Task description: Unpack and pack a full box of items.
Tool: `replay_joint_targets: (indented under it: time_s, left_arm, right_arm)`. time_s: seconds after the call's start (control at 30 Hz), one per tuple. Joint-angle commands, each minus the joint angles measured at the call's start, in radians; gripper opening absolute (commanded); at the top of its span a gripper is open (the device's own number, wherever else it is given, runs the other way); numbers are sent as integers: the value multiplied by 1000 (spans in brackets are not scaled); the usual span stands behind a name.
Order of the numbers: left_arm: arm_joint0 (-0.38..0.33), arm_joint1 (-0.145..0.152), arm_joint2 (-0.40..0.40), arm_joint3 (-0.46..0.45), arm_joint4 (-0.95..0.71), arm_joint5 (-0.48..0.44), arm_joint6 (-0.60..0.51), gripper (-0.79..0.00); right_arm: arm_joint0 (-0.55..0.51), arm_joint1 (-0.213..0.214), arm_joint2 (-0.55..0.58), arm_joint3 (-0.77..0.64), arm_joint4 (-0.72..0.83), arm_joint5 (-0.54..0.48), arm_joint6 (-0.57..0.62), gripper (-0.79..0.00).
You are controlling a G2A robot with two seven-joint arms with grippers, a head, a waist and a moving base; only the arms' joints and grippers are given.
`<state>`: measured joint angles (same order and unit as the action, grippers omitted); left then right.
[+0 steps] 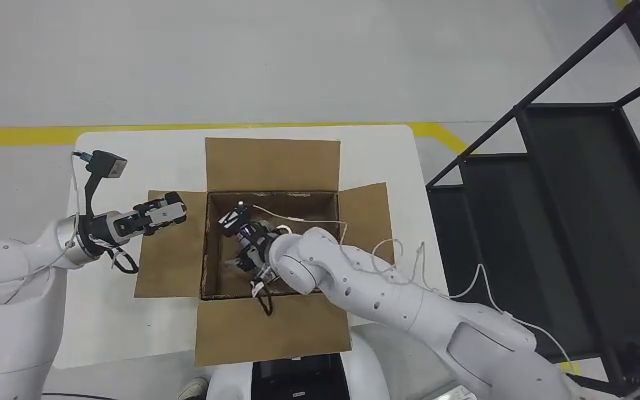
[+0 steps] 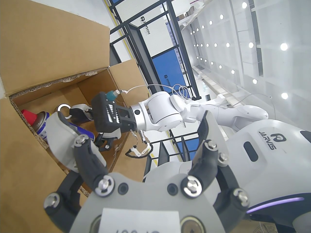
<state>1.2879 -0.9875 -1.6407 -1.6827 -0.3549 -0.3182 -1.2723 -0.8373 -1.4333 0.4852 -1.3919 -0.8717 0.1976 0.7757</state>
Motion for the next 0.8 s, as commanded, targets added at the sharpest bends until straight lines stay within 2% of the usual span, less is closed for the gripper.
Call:
replay_joint_targets:
  time_s: [0.0,0.6,0.63,0.67,0.73,0.77]
  left_arm:
    - [0,0,0,0,0,0,0,0]
    - [0,0,0,0,0,0,0,0]
    - [0,0,0,0,0,0,0,0]
    - [0,0,0,0,0,0,0,0]
    - [0,0,0,0,0,0,0,0]
    - [0,0,0,0,0,0,0,0]
  right_arm:
    - [15,-13,-9,41,-6,4,0,0]
    - [82,-128,-56,347,7,-28,-31,0]
    - [85,-133,-57,358,8,-32,-33,-74]
    - [87,-139,-56,369,13,-35,-36,-305]
    - [92,-148,-57,384,13,-41,-39,-708]
    - [93,-153,-57,388,13,-42,-41,-785]
